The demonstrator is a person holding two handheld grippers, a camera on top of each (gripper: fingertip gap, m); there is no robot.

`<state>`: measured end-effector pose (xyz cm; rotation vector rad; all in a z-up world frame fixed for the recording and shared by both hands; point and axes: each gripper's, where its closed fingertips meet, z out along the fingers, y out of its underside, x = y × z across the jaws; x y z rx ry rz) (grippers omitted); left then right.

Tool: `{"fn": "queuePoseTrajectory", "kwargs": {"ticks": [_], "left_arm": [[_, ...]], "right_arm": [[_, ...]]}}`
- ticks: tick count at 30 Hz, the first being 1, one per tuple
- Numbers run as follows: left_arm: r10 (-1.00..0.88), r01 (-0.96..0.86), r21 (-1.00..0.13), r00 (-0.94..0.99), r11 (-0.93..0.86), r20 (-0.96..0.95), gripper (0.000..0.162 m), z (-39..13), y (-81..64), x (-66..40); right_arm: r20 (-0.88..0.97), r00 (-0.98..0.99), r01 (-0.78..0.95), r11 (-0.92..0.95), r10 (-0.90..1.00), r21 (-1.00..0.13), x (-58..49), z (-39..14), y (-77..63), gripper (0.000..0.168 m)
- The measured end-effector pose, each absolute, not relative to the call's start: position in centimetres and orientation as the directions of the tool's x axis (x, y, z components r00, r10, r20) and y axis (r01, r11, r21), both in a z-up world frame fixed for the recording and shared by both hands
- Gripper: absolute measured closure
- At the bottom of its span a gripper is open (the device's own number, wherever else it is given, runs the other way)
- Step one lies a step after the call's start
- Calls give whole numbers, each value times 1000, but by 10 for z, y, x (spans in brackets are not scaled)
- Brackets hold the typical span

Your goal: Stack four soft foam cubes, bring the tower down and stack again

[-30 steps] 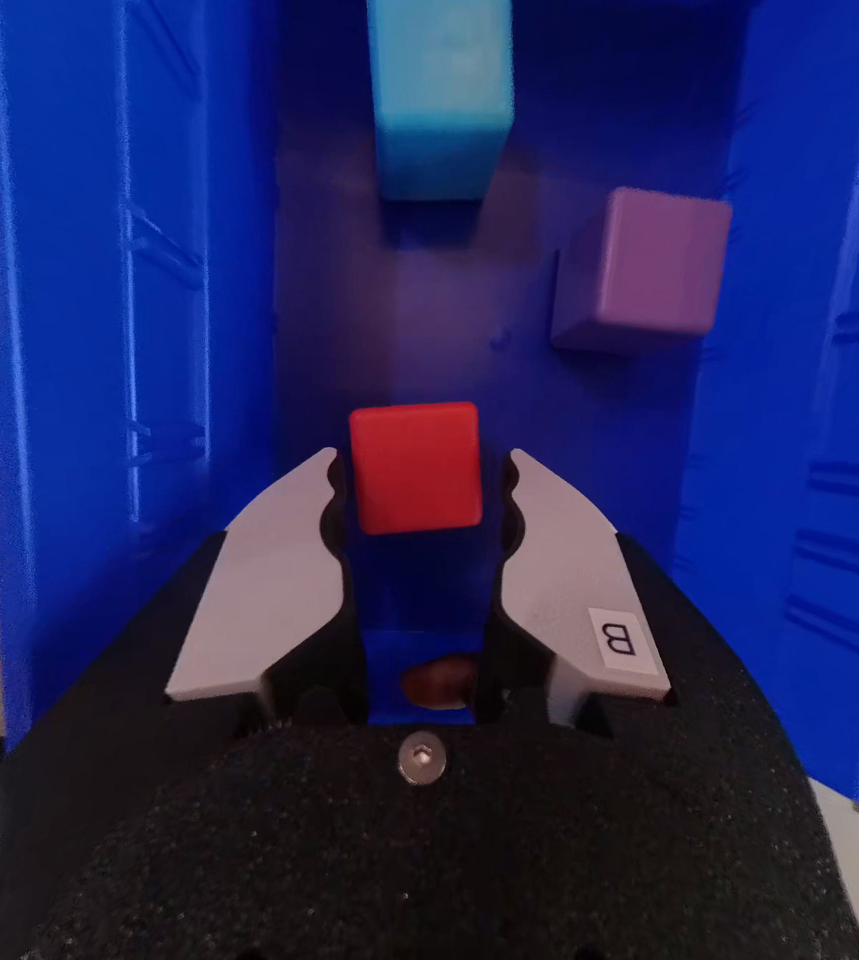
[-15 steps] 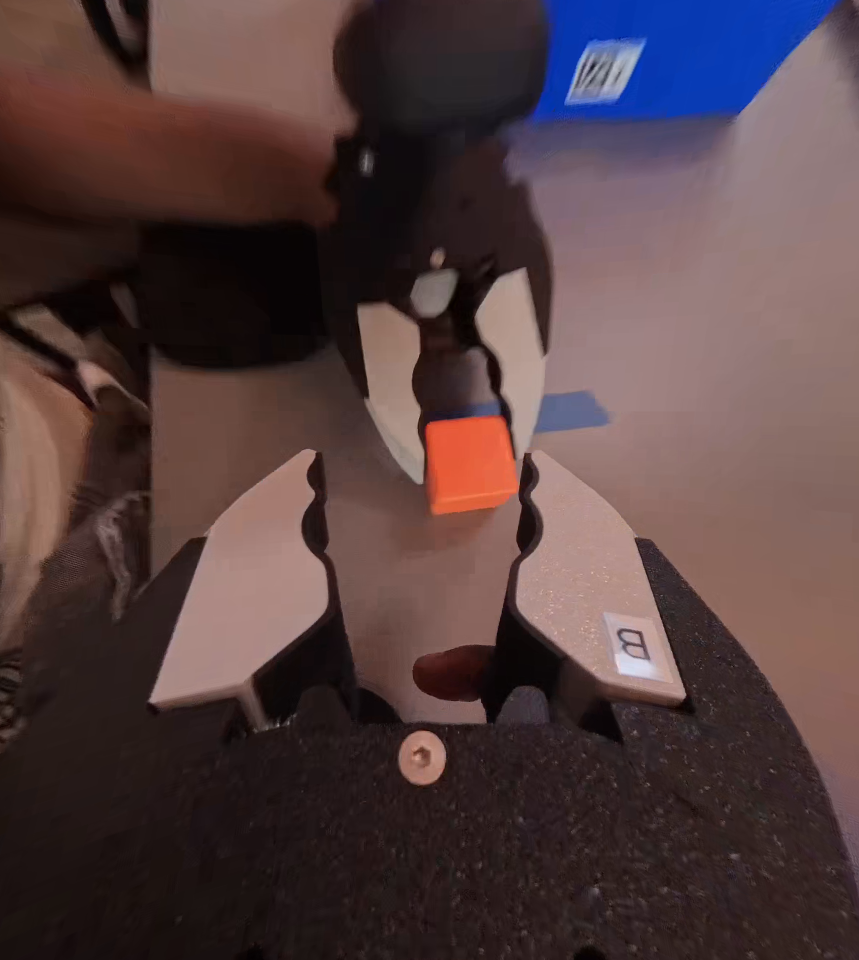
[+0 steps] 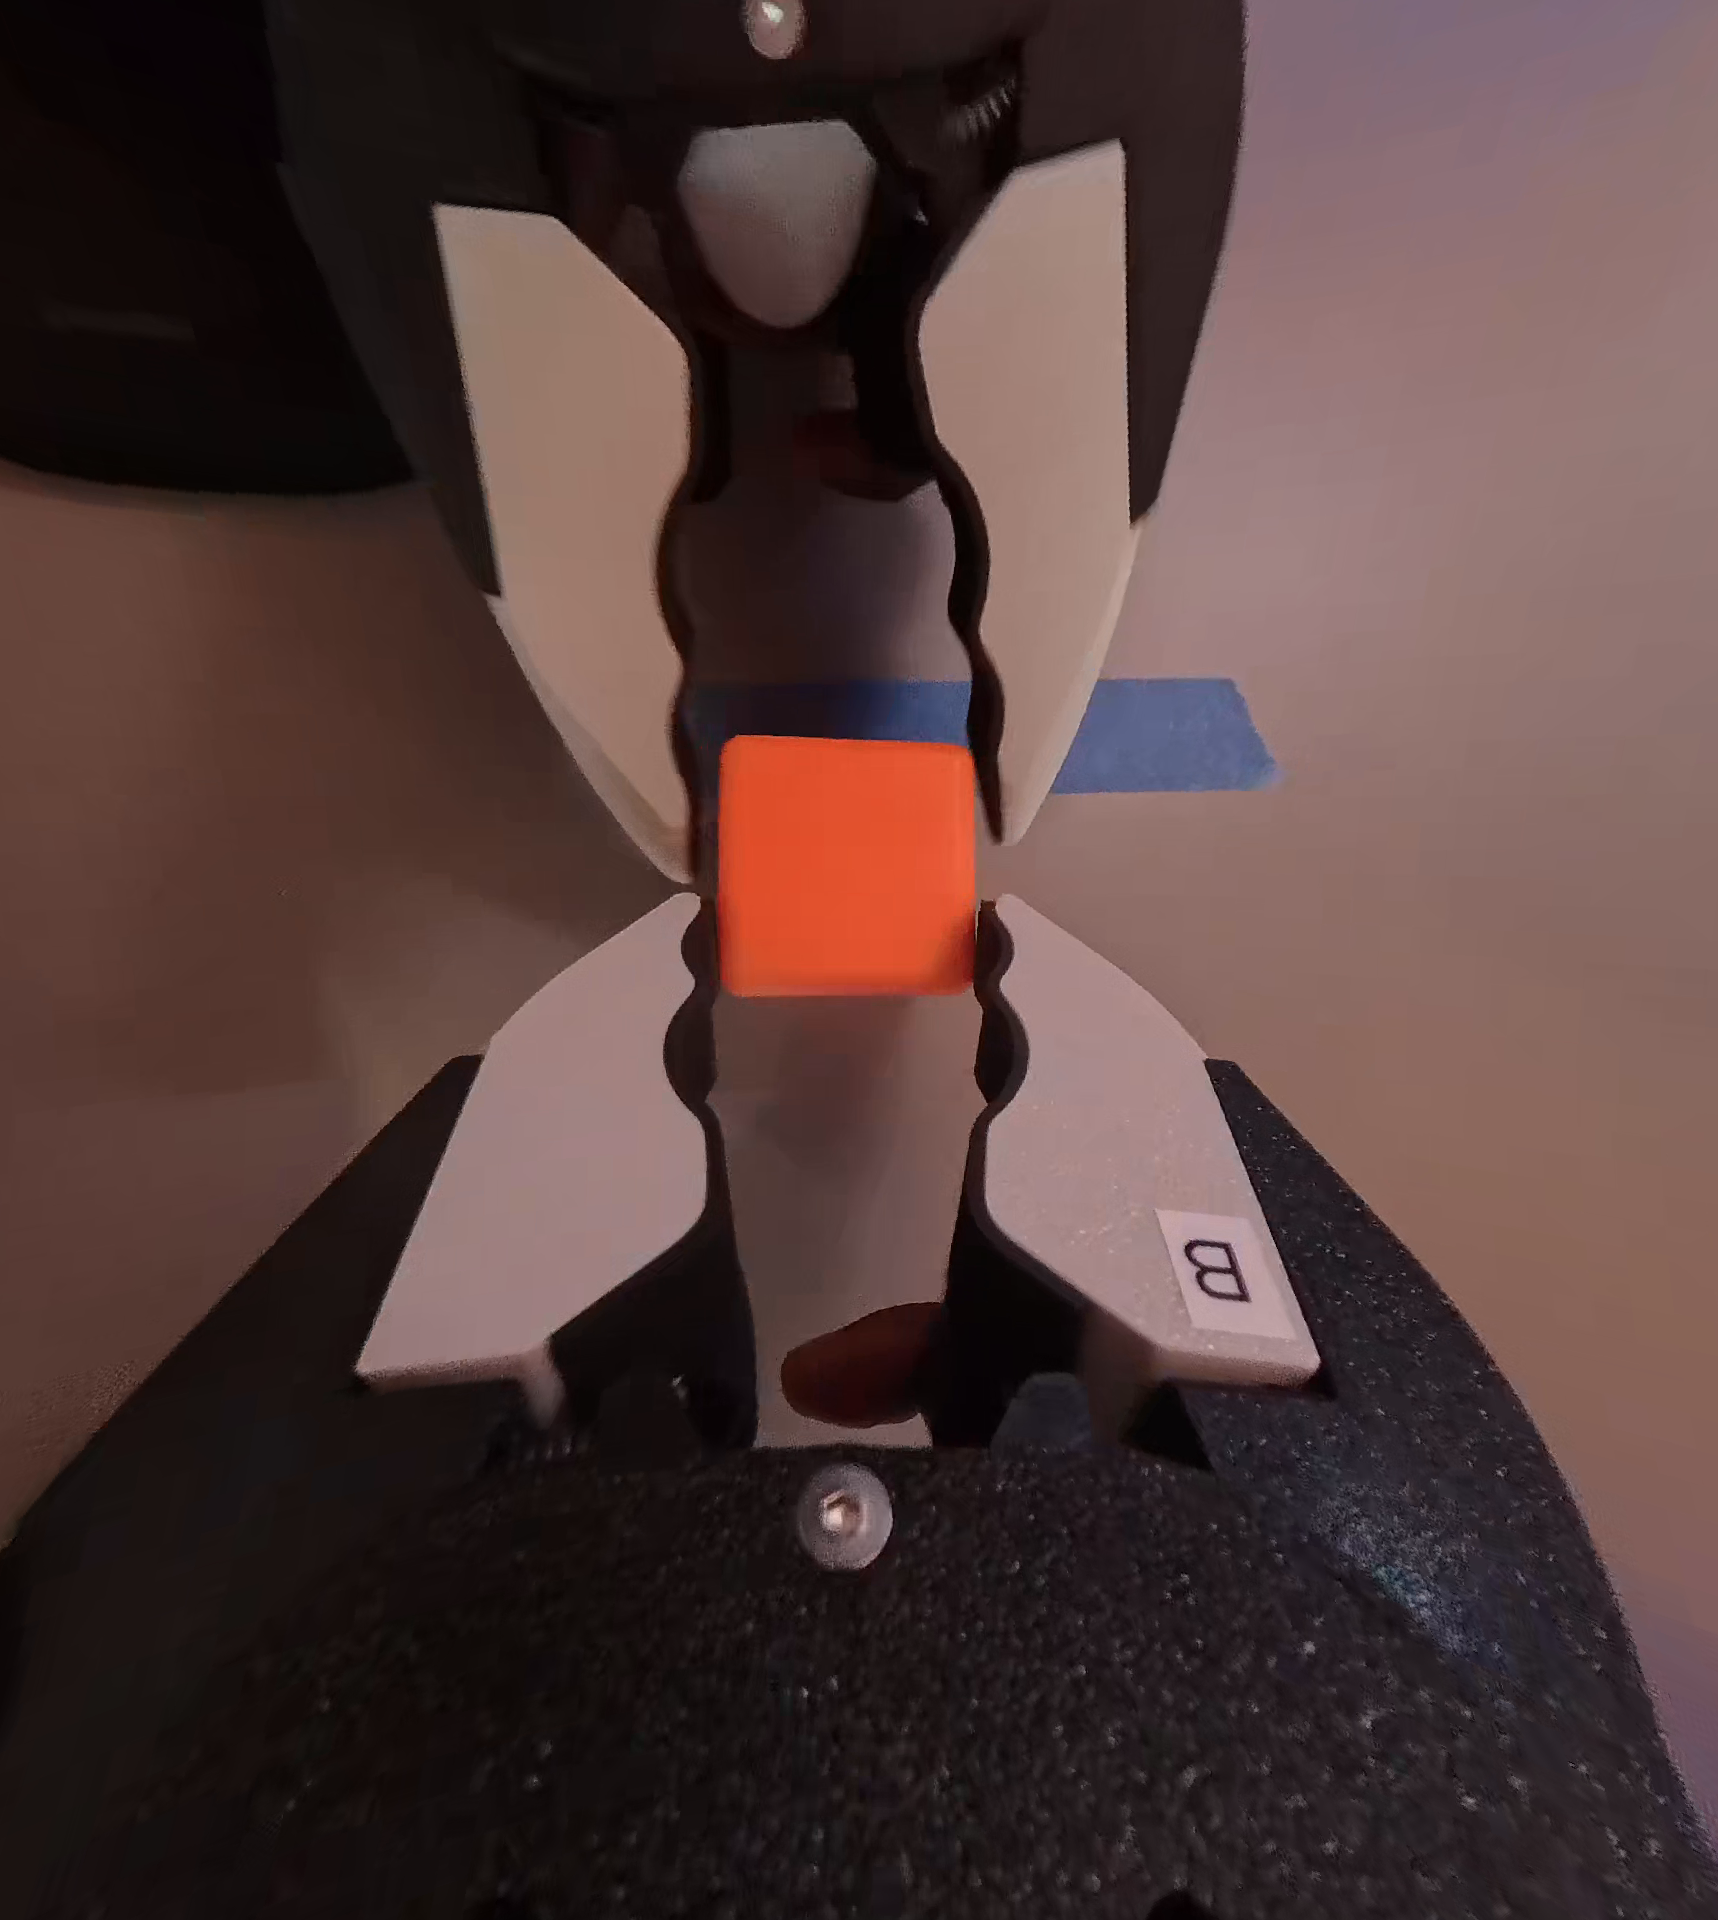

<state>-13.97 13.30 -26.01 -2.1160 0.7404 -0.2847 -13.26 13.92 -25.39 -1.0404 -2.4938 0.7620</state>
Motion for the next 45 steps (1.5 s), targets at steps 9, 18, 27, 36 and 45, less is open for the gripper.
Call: {"fn": "queuePoseTrajectory", "kwargs": {"ticks": [9,18,27,36,45], "left_arm": [[-102,138,-989,984,-57,143,36,-155,123,-209],[-12,175,-975,984,133,175,36,-134,103,-230],[-6,51,-998,999,42,51,36,-150,114,-216],[10,41,-999,999,33,41,37,-152,114,-219],[126,-20,-998,992,-52,-26,41,-156,106,-235]], "right_arm": [[84,-218,531,191,972,-825,-107,-191,207,121],[167,629,487,-217,759,-846,65,-161,407,121],[145,705,516,-361,695,-777,95,-213,468,121],[176,707,531,-350,685,-771,93,-230,479,122],[35,710,305,-263,703,-915,82,-194,443,71]]}}
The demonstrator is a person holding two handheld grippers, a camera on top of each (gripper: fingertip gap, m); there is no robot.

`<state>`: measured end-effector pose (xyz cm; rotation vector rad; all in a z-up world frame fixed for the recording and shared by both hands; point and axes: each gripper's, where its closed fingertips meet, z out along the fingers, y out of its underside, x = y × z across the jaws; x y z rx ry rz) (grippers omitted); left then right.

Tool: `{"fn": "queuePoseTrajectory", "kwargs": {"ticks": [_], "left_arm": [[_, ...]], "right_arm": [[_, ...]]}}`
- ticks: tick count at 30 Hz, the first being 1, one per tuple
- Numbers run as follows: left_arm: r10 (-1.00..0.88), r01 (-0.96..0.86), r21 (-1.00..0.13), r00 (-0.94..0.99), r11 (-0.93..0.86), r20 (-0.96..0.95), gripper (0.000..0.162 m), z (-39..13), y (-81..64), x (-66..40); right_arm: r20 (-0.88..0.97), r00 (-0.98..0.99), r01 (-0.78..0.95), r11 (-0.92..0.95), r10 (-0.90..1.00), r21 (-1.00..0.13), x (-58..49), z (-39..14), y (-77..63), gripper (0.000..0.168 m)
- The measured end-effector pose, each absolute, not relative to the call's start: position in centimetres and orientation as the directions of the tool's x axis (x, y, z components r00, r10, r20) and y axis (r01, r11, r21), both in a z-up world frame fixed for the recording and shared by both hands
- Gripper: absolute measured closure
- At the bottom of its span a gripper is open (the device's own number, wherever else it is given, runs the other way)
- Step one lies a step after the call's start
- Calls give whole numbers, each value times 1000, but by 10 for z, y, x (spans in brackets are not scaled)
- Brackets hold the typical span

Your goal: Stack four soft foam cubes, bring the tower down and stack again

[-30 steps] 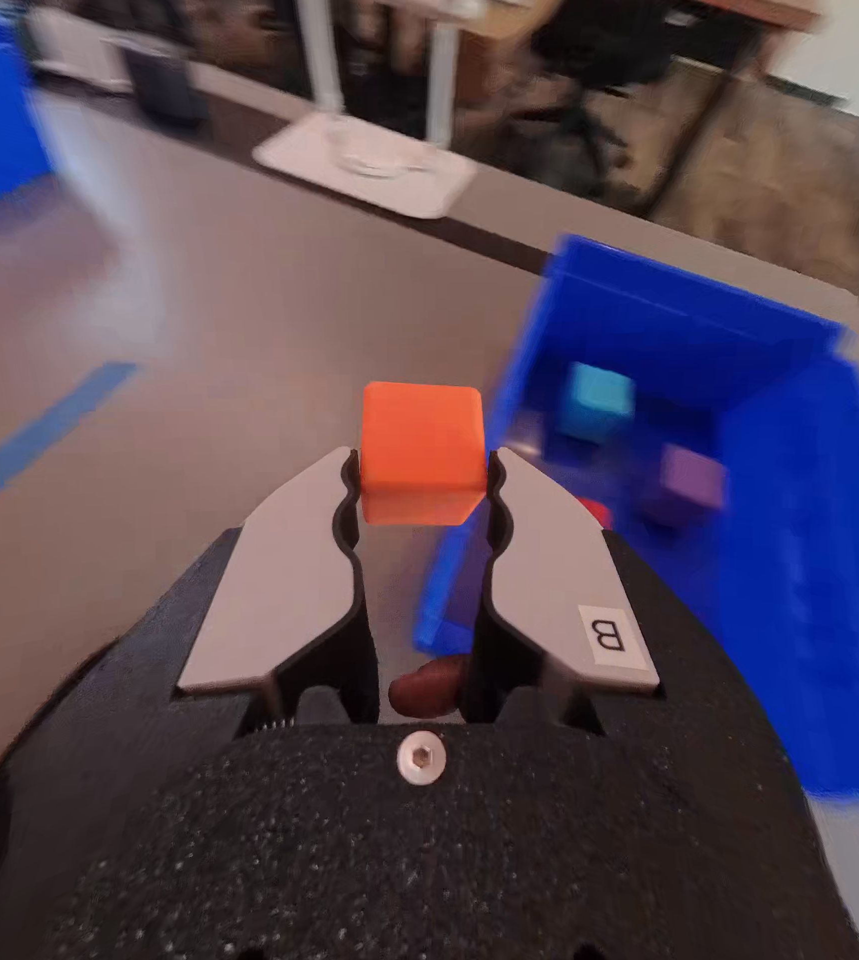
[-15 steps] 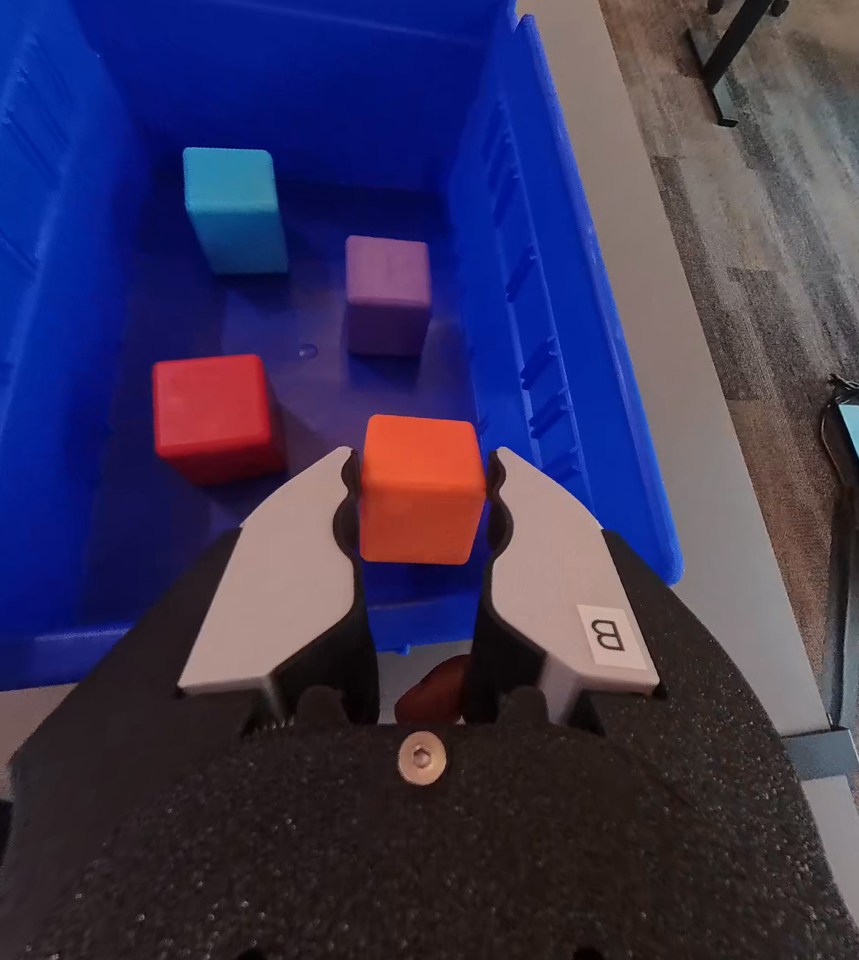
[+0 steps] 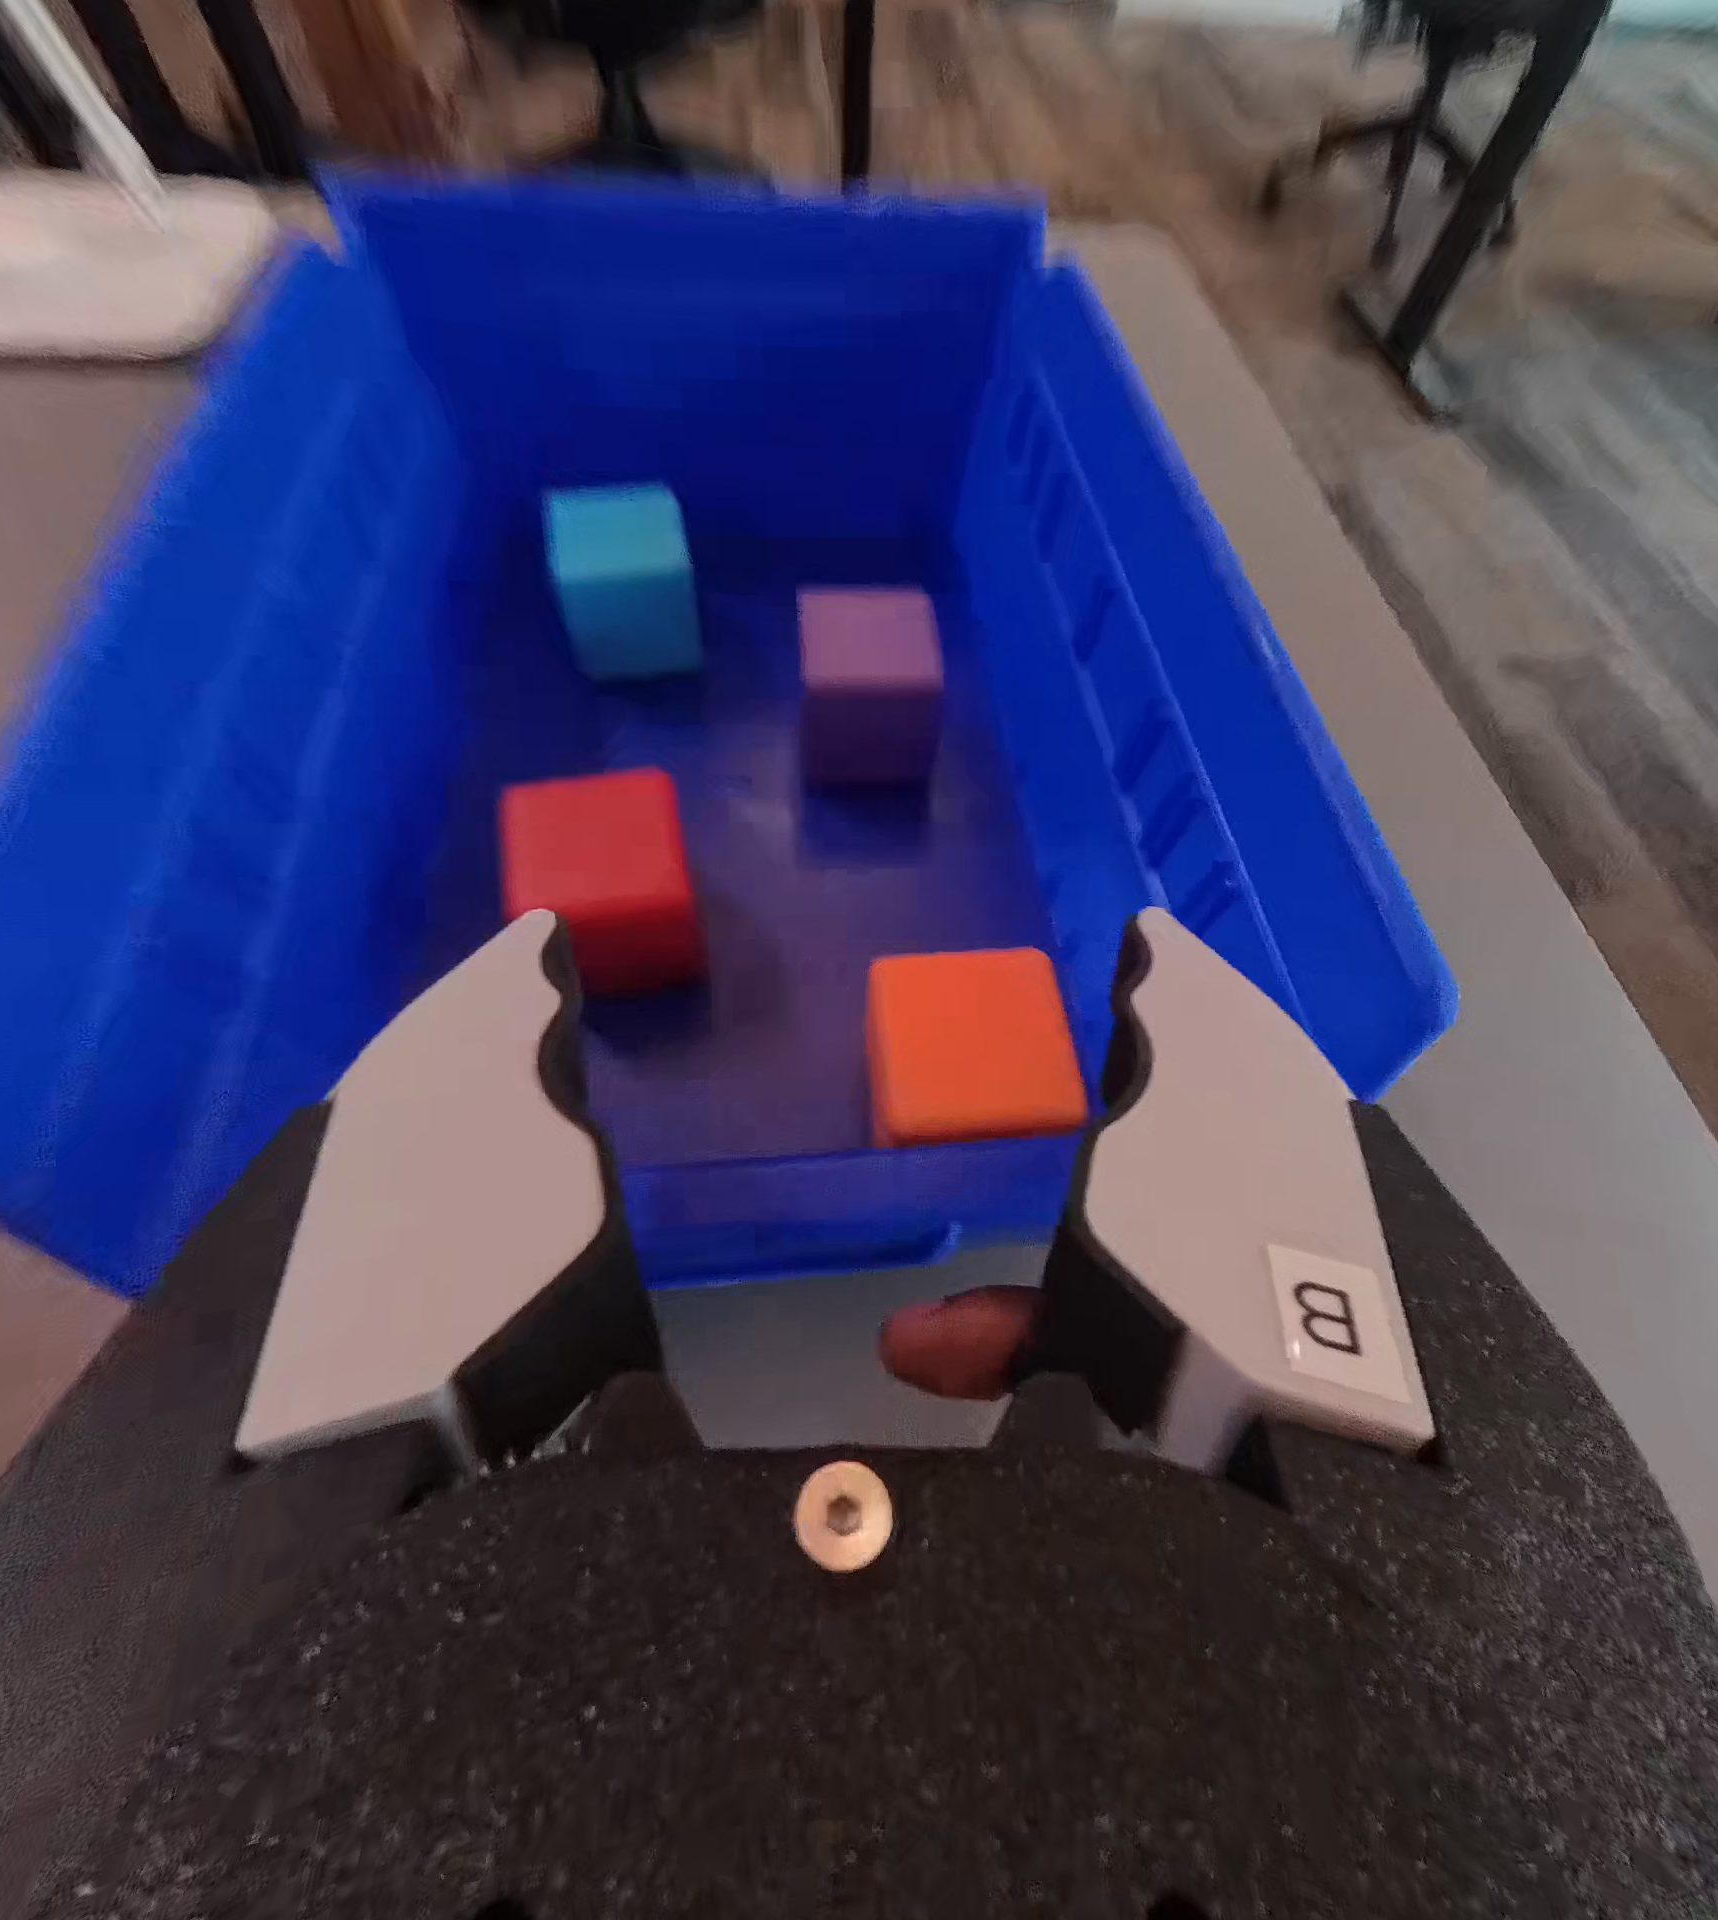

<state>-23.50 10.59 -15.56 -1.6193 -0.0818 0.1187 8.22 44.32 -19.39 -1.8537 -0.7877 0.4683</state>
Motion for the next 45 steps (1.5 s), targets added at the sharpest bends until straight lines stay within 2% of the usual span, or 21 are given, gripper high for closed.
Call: {"fn": "queuePoseTrajectory", "kwargs": {"ticks": [3,6,10,11,13,16,19,21,22,23,25,28,31,32,34,35,40,45], "left_arm": [[319,-29,-999,947,32,-18,44,-136,80,-258],[474,-44,-994,880,105,11,43,-124,48,-273],[622,-28,-999,783,16,-12,29,-130,17,-291],[660,-16,-1000,751,-23,-27,24,-133,9,-296],[716,-2,-996,695,-88,-64,17,-136,-6,-303],[745,14,-989,660,-145,-99,17,-140,-18,-306],[742,25,-975,652,-222,-152,18,-156,-25,-316],[727,75,-951,664,-300,-177,33,-179,-30,-326],[715,105,-939,677,-327,-174,45,-190,-31,-330],[690,131,-933,708,-335,-148,65,-199,-30,-331],[667,202,-931,743,-305,-58,86,-210,-27,-335],[662,205,-940,749,-274,-30,109,-209,-29,-346],[614,220,-918,789,-331,-32,141,-218,-25,-350],[604,223,-907,796,-359,-44,150,-223,-25,-351],[590,168,-905,800,-391,-106,155,-221,-25,-355],[588,147,-894,795,-422,-146,156,-221,-27,-357],[516,29,-865,813,-500,-271,155,-222,-26,-358],[437,-39,-856,847,-516,-302,155,-222,-22,-356]], "right_arm": [[16,673,119,-87,739,-989,66,-150,409,59],[60,647,64,24,760,-998,52,-132,379,50],[90,646,105,29,758,-994,33,-135,357,39],[103,658,127,25,746,-992,30,-137,355,30],[169,677,193,48,717,-980,26,-141,350,21],[249,662,248,106,707,-963,21,-145,340,21],[200,642,255,40,740,-966,19,-160,338,21],[155,648,269,-34,745,-962,20,-174,344,21],[147,650,288,-63,746,-956,20,-181,346,24],[152,650,312,-80,745,-947,20,-187,348,29],[182,650,366,-95,738,-926,18,-197,351,39],[227,638,453,-120,736,-884,12,-211,352,58],[279,638,512,-125,718,-850,9,-220,357,88],[280,634,521,-130,721,-844,8,-222,357,105],[262,625,519,-141,735,-843,5,-223,357,152],[254,617,514,-137,745,-847,4,-223,357,163],[284,524,541,-57,803,-839,-2,-224,353,163],[308,426,559,21,851,-829,-2,-224,346,163]]}}
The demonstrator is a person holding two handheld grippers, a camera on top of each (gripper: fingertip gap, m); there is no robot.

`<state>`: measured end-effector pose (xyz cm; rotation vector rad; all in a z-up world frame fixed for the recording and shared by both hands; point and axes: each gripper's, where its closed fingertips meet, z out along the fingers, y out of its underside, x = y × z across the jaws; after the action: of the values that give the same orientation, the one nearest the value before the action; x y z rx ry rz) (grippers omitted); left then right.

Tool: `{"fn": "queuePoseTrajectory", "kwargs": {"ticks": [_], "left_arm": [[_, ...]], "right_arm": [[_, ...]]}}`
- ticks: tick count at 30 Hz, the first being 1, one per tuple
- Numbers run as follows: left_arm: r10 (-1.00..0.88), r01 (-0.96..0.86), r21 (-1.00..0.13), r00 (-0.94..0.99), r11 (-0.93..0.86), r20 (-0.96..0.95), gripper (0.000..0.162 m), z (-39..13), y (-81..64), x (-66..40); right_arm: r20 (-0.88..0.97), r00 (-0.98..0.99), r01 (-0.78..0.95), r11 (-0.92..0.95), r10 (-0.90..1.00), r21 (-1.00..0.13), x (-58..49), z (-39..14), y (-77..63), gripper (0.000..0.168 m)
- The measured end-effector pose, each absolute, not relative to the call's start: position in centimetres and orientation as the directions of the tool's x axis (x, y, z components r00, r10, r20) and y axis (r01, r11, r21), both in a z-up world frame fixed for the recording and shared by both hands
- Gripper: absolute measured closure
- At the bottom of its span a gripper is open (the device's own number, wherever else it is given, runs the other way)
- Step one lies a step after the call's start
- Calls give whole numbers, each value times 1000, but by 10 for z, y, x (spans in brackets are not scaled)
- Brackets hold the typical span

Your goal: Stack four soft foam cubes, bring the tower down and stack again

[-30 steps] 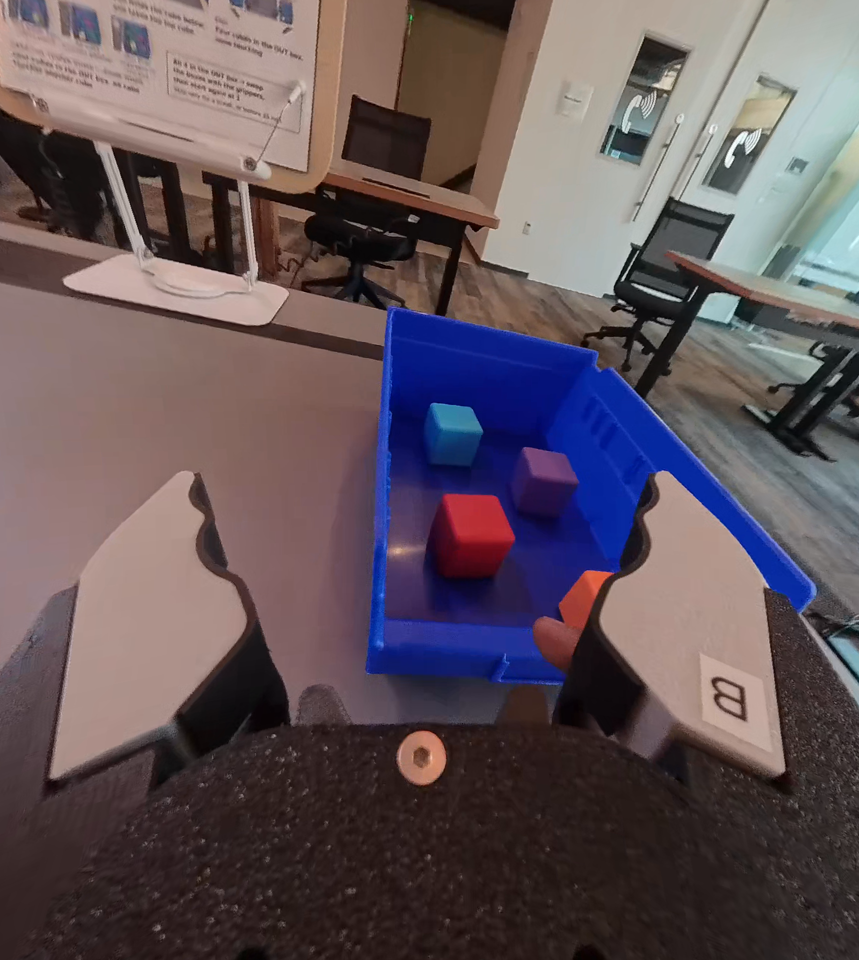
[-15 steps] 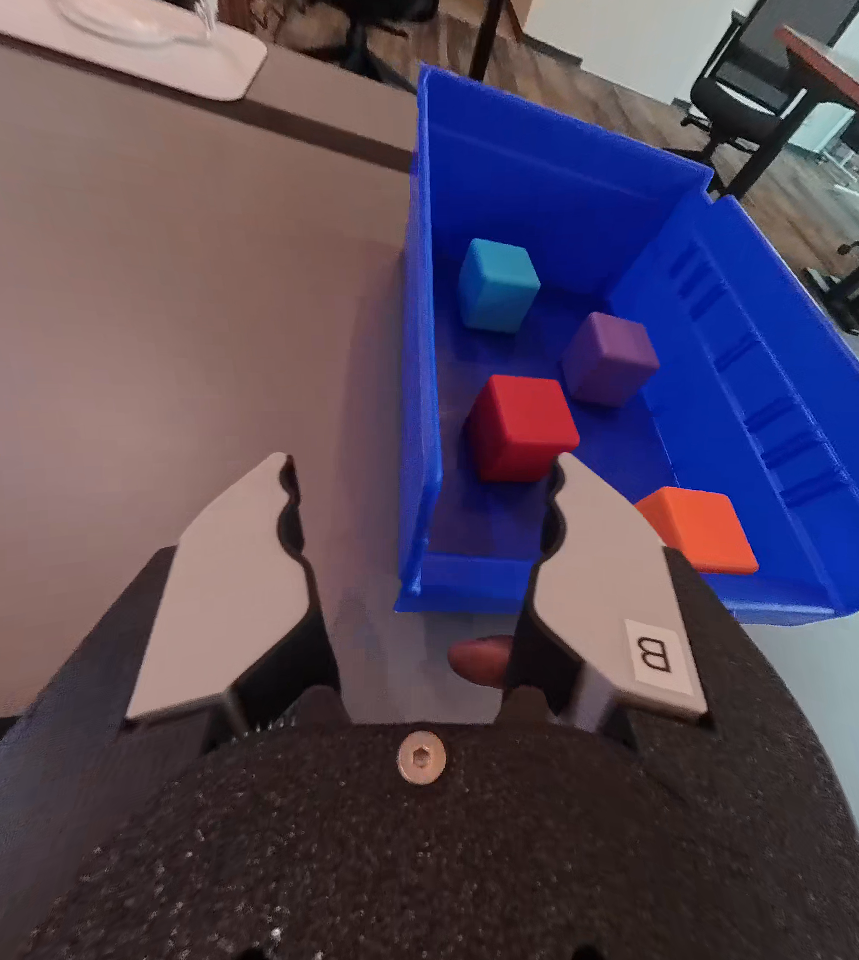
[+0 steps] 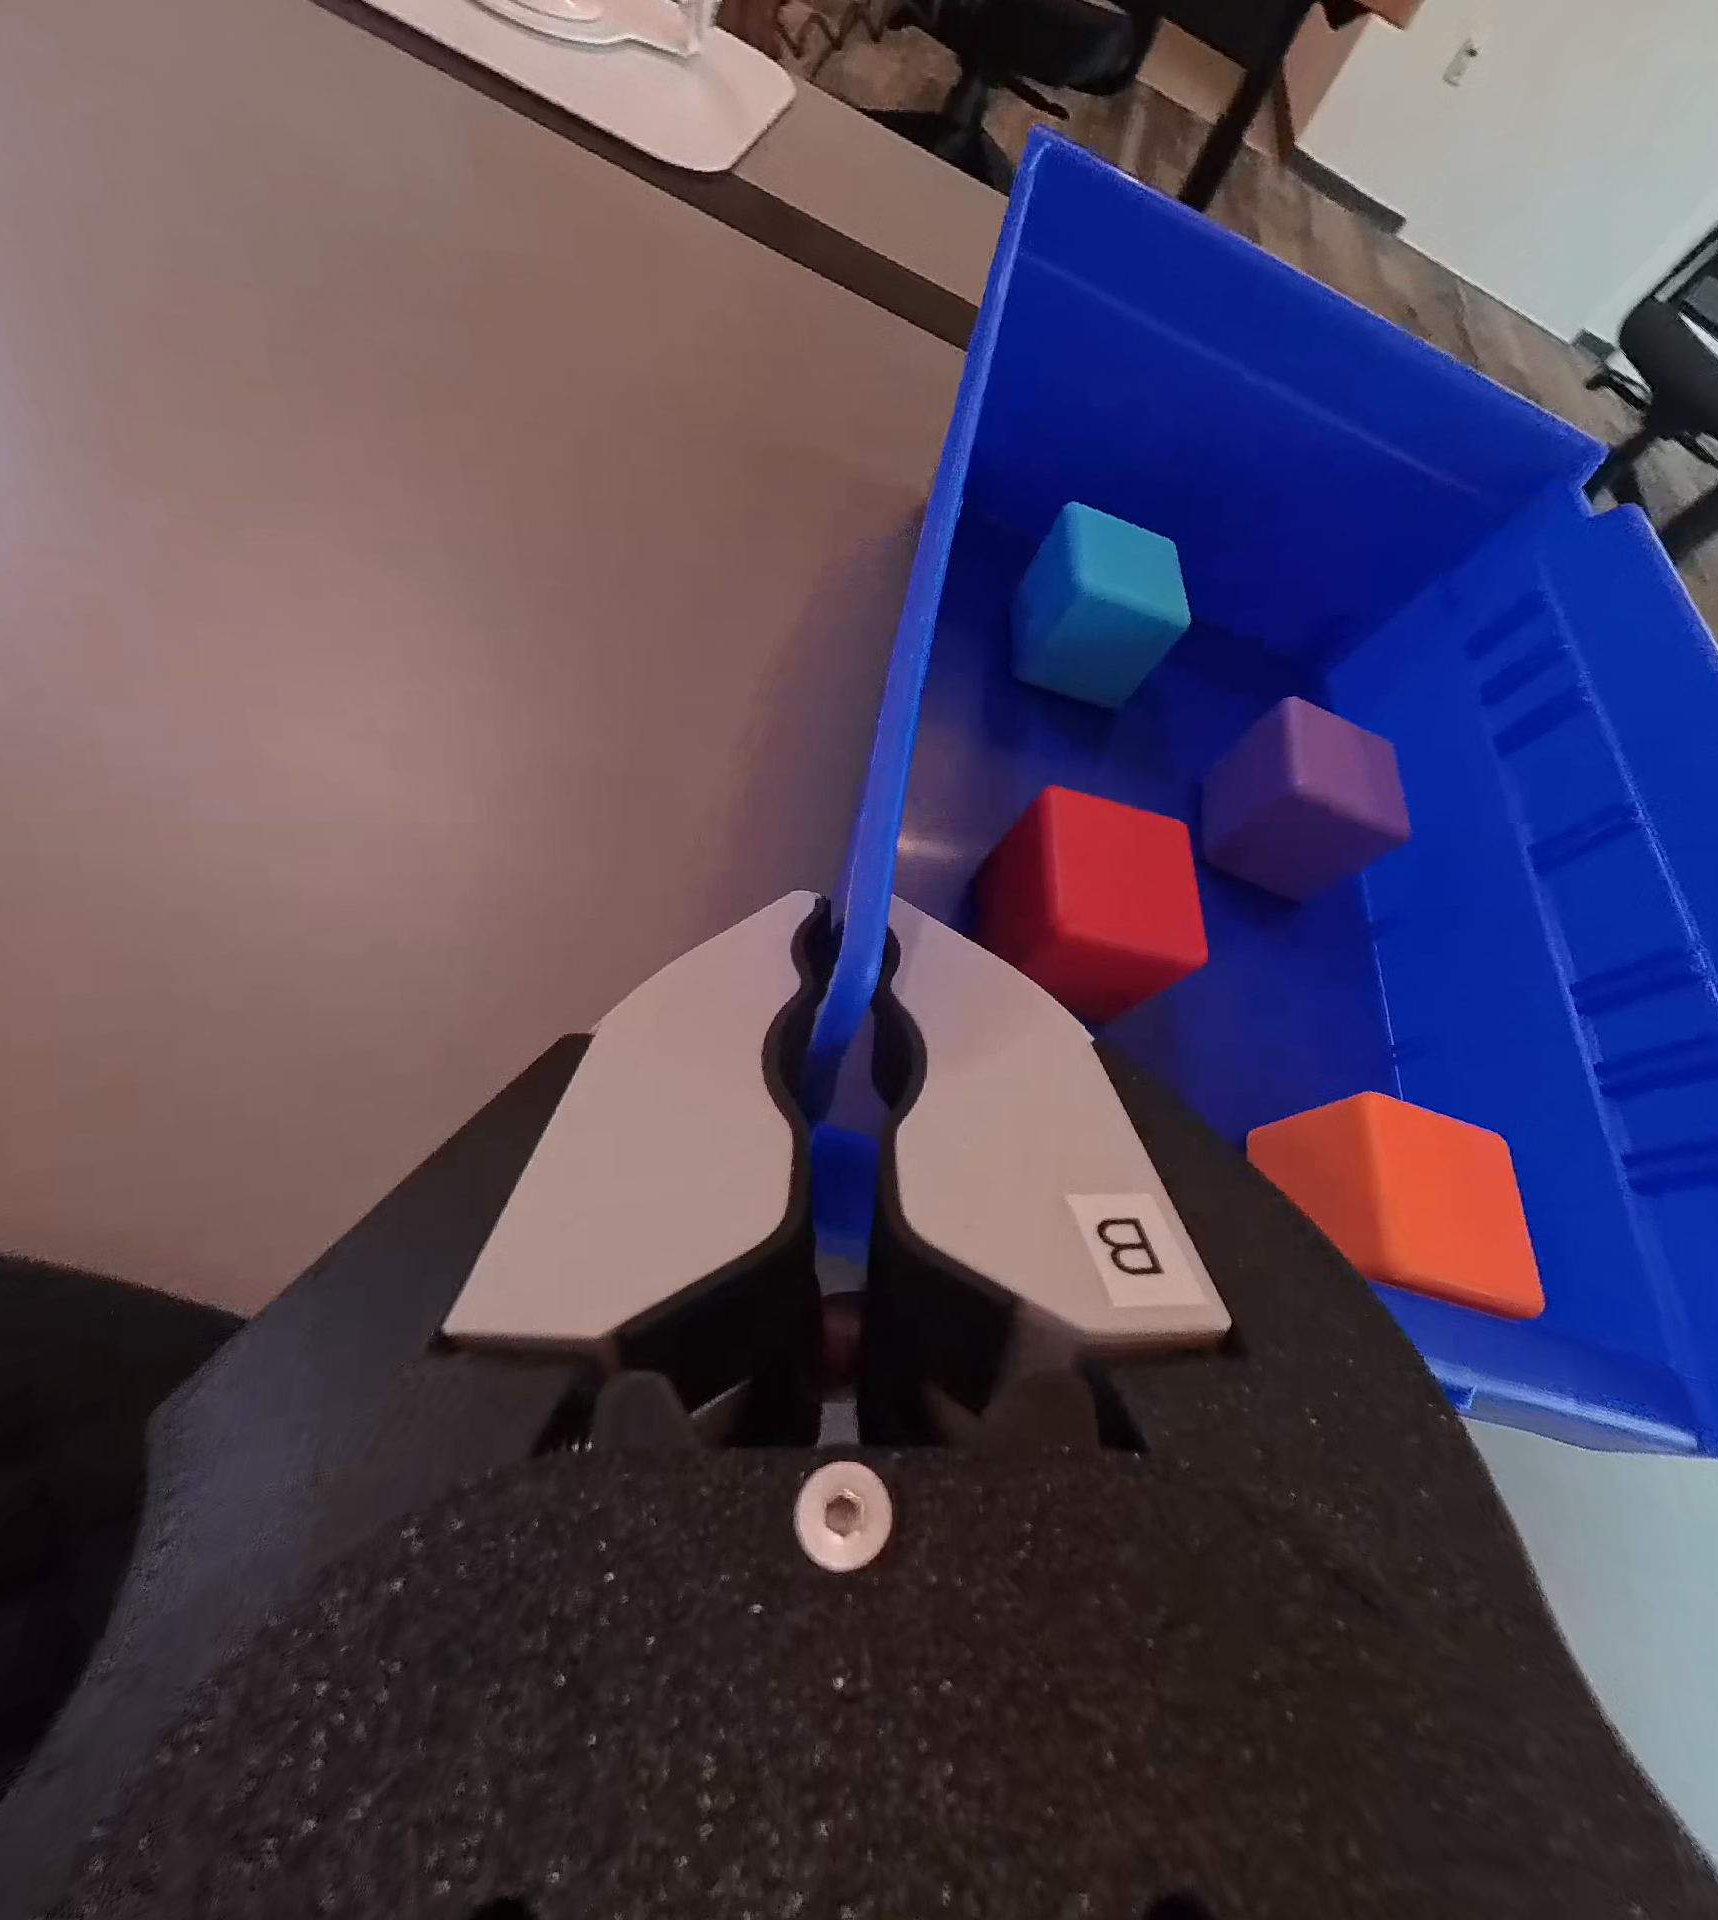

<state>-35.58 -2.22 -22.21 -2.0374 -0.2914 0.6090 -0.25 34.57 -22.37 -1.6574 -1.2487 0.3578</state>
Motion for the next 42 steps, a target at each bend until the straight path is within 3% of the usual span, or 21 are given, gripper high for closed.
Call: {"fn": "queuePoseTrajectory", "kwargs": {"ticks": [7,12,17,24,29,38,42], "left_arm": [[289,-129,-881,914,-455,-284,156,-222,-10,-351],[87,-255,-885,946,-389,-311,156,-222,-2,-348],[-91,-263,-906,965,-332,-247,156,-222,4,-354],[-269,-275,-915,943,-296,-196,156,-222,21,-367],[-368,-270,-919,917,-288,-154,157,-222,39,-372],[-528,-258,-926,846,-275,-78,156,-222,89,-363],[-493,-242,-922,868,-302,-67,155,-221,116,-363]], "right_arm": [[278,168,500,162,946,-851,-1,-223,320,163],[258,-87,365,272,962,-890,4,-222,300,163],[186,-324,218,264,928,-940,14,-221,284,163],[28,-596,224,200,802,-954,35,-221,259,165],[-49,-682,252,172,729,-953,36,-221,248,166],[-17,-742,223,224,670,-949,12,-221,222,165],[-30,-757,236,231,653,-944,-1,-221,206,163]]}}
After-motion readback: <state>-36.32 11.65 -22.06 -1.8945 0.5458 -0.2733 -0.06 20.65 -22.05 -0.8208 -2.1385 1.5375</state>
